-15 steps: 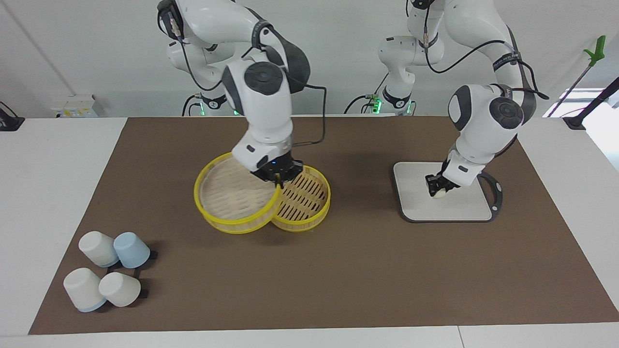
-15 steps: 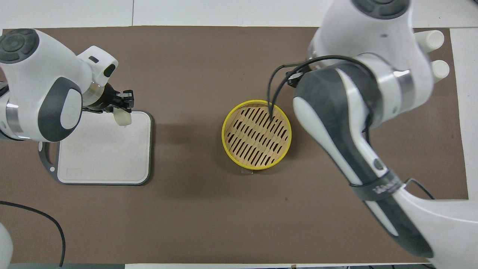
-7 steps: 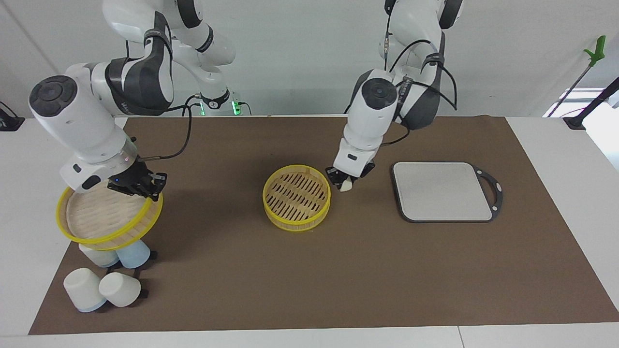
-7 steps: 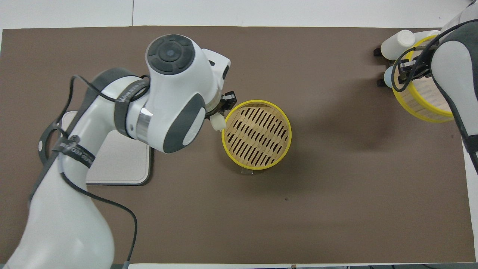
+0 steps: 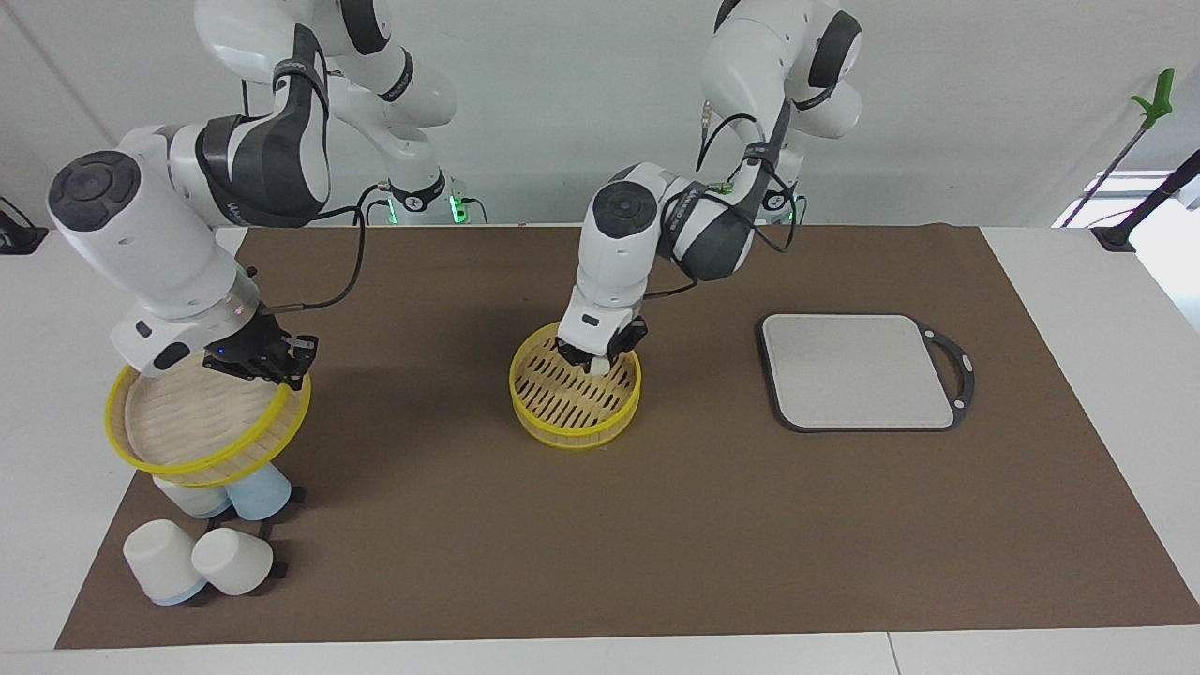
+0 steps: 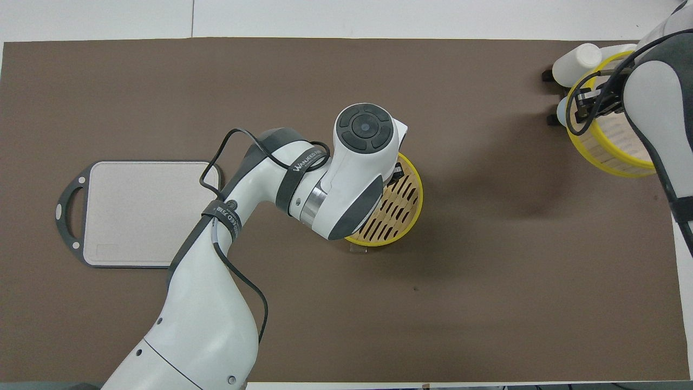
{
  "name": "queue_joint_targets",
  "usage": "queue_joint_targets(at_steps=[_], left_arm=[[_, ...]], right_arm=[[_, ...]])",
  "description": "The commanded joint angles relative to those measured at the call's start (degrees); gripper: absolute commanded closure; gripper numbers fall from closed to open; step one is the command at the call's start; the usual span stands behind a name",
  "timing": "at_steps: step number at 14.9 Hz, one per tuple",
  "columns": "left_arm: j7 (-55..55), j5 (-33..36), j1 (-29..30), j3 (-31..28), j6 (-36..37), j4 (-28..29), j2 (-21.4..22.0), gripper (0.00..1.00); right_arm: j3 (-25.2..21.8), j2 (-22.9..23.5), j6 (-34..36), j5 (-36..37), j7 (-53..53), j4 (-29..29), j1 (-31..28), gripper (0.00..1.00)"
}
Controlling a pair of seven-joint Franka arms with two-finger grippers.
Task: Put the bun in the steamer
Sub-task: 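Carry the bun into the open steamer with the left gripper and release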
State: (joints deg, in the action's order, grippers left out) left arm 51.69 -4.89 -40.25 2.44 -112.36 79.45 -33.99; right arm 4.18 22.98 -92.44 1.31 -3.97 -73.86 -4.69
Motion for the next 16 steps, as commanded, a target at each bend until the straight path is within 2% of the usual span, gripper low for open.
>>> queue_joint_targets(at_steps=[1,6,7,8,9,13,16], left_arm=[[0.1,-0.7,-1.1,-1.0,-3.4,3.9,0.9,0.65],[0.1,-0.7,-2.1,-1.0,-5.5,5.6,1.0,0.63],[0.1,-0.7,-2.2,-1.1,-5.6,6.0,1.1,0.51],[0.1,-0.7,-2.2,-1.1,-5.5,6.0,1.1,0.18],[0.2,-0.8,-2.1,-1.2,-5.2,5.6,1.1,0.0],[0.4,-0.8,-1.1,-1.7,-3.0,3.1,2.1,0.0],[0.3,-0.6,1.3,-4.9,1.9,3.8,8.4,0.0]], right_arm=[[0.4,-2.1,-1.1,0.5,-0.9,-2.9,-0.4,1.0],[0.4,-2.3,-2.0,0.5,-1.0,-3.0,-0.4,1.0],[0.4,-2.3,-2.4,0.5,-1.0,-3.1,-0.3,1.0],[0.4,-2.4,-2.6,0.5,-0.9,-3.3,-0.1,1.0],[0.4,-2.5,-2.7,0.5,-0.7,-3.7,0.1,1.0],[0.5,-3.1,-3.5,0.4,2.7,-5.0,0.7,1.0],[0.6,-4.2,-3.5,0.0,11.9,-7.0,4.9,1.0]])
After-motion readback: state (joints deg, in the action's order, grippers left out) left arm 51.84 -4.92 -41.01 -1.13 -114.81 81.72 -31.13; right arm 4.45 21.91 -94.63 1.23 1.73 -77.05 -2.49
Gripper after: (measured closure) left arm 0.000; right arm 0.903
